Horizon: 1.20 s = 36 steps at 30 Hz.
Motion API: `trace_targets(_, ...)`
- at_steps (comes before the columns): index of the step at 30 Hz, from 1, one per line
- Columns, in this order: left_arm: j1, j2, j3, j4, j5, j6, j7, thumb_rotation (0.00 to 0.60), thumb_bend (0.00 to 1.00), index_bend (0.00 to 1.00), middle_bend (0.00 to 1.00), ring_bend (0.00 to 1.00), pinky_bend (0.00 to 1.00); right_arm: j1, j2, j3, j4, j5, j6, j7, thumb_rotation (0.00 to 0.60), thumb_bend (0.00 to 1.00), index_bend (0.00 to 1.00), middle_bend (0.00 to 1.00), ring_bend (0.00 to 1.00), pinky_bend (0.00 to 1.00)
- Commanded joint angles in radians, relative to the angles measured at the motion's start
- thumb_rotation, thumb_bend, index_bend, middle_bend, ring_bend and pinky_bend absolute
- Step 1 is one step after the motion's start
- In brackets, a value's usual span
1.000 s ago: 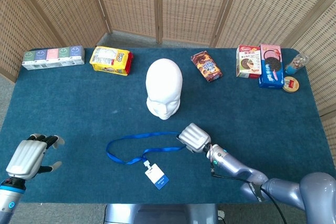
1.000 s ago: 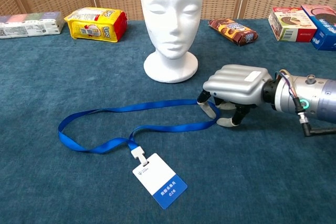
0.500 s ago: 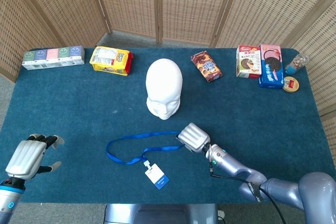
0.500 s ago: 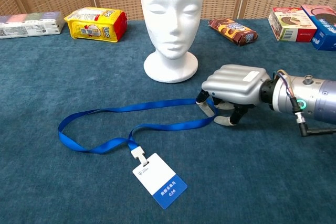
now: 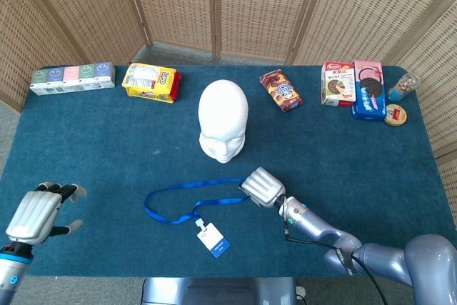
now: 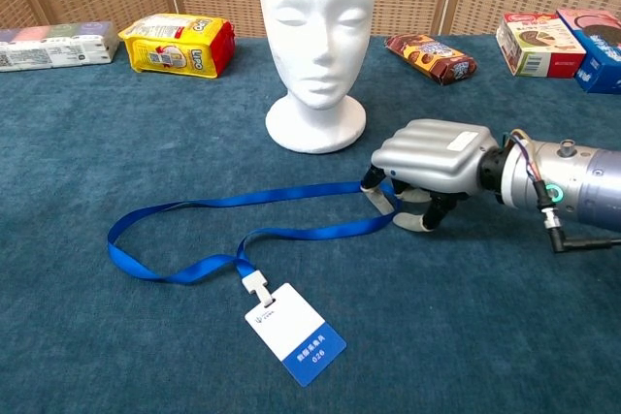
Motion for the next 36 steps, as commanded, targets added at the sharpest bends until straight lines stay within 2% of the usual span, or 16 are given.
trace_targets(1, -0.001, -0.002, -0.001, 0.002, 0.005, 0.001, 0.0, 0.599, 0.13, 0.37, 0.5, 0.44, 0.31, -0.001, 0.003, 0.001, -0.004, 0.003, 0.004, 0.0, 0.6, 0.49, 0.57, 0.96, 1.0, 1.0)
trace_targets(9, -0.03, -0.008, -0.009, 0.016, 0.038, -0.021, 0.031, 0.6, 0.13, 0.37, 0.5, 0.44, 0.31, -0.016, 0.032, -0.005, -0.032, 0.006, 0.025, -0.006, 0.6, 0.5, 0.57, 0.96, 1.0, 1.0)
trace_targets(16, -0.096, -0.036, -0.022, 0.05, 0.09, -0.088, 0.074, 0.6, 0.13, 0.37, 0.5, 0.45, 0.31, -0.04, 0.076, -0.015, -0.072, 0.01, 0.053, -0.021, 0.6, 0.5, 0.57, 0.97, 1.0, 1.0)
trace_targets(24, -0.191, -0.095, -0.043, 0.099, 0.137, -0.188, 0.115, 0.6, 0.14, 0.39, 0.53, 0.5, 0.33, -0.068, 0.127, -0.022, -0.105, 0.021, 0.08, -0.035, 0.599, 0.5, 0.57, 0.97, 1.0, 1.0)
trace_targets(36, -0.295, -0.195, -0.059, 0.148, 0.148, -0.302, 0.214, 0.6, 0.15, 0.42, 0.6, 0.54, 0.41, -0.109, 0.198, -0.037, -0.151, 0.027, 0.116, -0.049, 0.6, 0.5, 0.58, 0.97, 1.0, 1.0)
